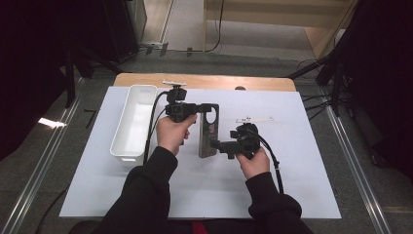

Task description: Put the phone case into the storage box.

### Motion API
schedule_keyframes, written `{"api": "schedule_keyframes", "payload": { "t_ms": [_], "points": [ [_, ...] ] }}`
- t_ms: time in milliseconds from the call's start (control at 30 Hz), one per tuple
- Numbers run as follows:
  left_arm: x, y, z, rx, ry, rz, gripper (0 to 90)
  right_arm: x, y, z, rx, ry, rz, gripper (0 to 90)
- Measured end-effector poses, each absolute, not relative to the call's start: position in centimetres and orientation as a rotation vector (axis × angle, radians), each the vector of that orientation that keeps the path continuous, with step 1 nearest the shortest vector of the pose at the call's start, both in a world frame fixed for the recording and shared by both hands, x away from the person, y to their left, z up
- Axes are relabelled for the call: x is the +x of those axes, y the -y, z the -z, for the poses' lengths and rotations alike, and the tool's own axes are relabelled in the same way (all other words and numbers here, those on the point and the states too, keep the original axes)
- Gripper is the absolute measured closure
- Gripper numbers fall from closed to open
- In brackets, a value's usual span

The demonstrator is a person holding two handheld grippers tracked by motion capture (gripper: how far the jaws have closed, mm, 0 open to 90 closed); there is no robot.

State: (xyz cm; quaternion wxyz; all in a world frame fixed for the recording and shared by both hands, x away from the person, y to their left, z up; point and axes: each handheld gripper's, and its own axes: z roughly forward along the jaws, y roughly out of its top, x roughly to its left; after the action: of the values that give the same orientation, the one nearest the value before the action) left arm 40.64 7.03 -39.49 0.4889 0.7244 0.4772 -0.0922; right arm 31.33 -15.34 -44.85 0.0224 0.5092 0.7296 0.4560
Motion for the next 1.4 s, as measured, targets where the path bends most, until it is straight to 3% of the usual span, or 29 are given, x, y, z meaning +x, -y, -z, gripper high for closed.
{"api": "schedule_keyframes", "payload": {
  "t_ms": [1400],
  "points": [
    [37.0, -9.0, 39.3, 1.868, -0.906, 0.272, 79.0, 29.3, 19.0, 44.2, 1.439, -2.37, -1.389, 0.4]
  ]
}}
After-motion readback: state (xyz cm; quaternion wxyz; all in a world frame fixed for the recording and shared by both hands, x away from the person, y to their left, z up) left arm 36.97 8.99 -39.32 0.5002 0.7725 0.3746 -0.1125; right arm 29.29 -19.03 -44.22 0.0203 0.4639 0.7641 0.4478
